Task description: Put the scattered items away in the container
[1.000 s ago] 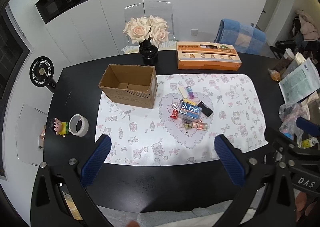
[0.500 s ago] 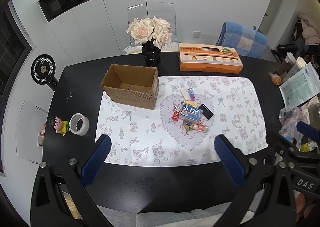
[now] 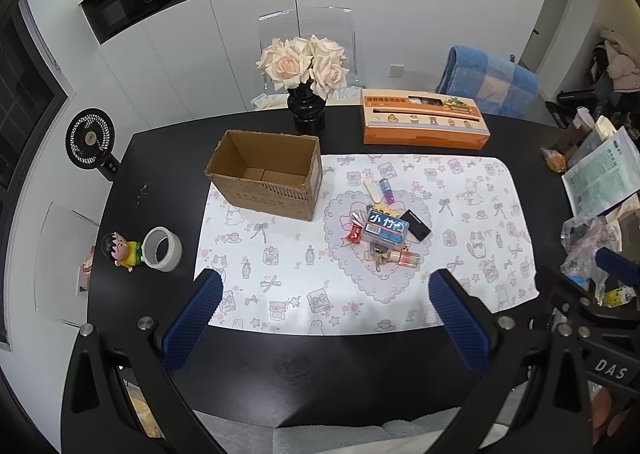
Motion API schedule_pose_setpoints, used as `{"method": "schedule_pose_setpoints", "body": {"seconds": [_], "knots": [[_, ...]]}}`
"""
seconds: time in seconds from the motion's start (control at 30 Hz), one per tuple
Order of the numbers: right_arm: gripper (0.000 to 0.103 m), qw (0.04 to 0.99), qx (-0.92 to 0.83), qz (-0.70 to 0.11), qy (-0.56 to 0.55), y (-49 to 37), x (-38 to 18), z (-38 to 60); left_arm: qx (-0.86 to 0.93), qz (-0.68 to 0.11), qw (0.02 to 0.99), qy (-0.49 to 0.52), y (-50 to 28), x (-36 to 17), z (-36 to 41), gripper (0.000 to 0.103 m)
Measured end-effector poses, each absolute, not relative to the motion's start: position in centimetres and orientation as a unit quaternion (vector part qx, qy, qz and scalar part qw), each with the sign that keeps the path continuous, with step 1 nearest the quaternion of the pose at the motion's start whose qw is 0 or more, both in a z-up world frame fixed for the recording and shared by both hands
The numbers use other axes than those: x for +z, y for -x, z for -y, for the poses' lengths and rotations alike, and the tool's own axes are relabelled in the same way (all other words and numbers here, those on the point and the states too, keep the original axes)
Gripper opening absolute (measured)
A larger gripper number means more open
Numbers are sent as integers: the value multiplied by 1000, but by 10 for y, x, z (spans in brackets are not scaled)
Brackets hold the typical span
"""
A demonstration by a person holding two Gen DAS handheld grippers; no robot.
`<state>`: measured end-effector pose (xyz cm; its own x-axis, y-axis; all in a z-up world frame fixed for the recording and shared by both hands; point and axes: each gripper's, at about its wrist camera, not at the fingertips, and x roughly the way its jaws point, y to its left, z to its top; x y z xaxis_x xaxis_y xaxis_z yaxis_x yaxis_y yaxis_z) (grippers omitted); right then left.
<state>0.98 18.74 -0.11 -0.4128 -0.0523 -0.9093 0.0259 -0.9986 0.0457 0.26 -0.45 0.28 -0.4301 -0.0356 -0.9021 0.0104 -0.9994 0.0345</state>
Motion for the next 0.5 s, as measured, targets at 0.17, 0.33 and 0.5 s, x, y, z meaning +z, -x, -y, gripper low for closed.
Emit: {"method": "schedule_pose_setpoints", "body": {"seconds": [0.17,0.33,0.5], "knots": [[103,25,-840,11,-541,-11,0,-186,-846,10,13,-533,-3,3,5,103],[103,27,-842,10,-539,-11,0,-186,-846,7,13,-533,-4,2,6,103],[103,26,-841,10,-540,-12,-3,-185,-846,8,13,-533,-4,2,6,103]]}}
